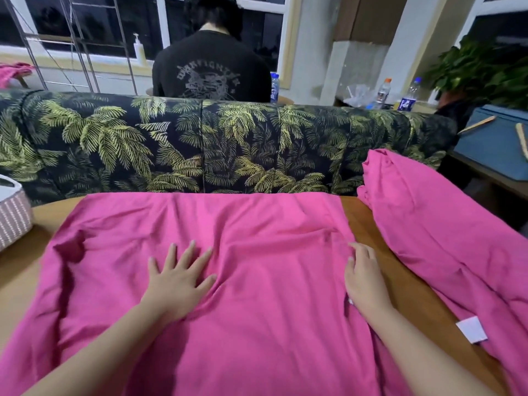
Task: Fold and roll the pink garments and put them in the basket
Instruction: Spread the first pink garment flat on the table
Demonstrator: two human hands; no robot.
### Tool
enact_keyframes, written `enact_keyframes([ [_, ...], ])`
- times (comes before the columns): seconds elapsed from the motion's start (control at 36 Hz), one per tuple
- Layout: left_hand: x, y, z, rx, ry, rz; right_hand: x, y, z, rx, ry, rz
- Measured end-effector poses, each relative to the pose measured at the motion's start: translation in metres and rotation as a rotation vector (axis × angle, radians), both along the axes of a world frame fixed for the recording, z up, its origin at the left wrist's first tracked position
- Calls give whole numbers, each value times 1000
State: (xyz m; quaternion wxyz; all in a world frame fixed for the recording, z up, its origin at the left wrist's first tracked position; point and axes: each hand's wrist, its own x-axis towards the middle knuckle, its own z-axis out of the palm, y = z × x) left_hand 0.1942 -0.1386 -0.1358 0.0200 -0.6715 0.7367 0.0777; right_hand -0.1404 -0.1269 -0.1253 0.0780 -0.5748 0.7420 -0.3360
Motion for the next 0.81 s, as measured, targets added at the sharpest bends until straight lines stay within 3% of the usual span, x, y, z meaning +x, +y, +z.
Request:
enact_keyframes([
  [0.11, -40, 31, 3, 1, 140, -131, 1, 50, -4, 45, -12, 5],
  [0.19, -71, 64, -3, -95, 12, -330, 8, 87, -6, 136, 135, -45],
  [0.31, -90, 95, -12, -131, -14, -404, 17, 132, -12, 239, 359, -82],
  [0.39, -89, 105, -9, -123, 12, -437, 17, 153, -12, 117, 400, -76],
  [0.44, -85, 110, -11, -101, 45, -443, 16, 162, -4, 172, 389, -29],
  [0.61, -77, 118, -10, -107, 37, -432, 2, 166, 9, 275, 43, 40],
  [0.72, -74, 121, -9, -95, 8, -429, 7, 171, 10, 328, 183, 115],
  [0.81, -72, 122, -8, -89, 13, -425, 13, 173, 9, 278, 162, 211],
])
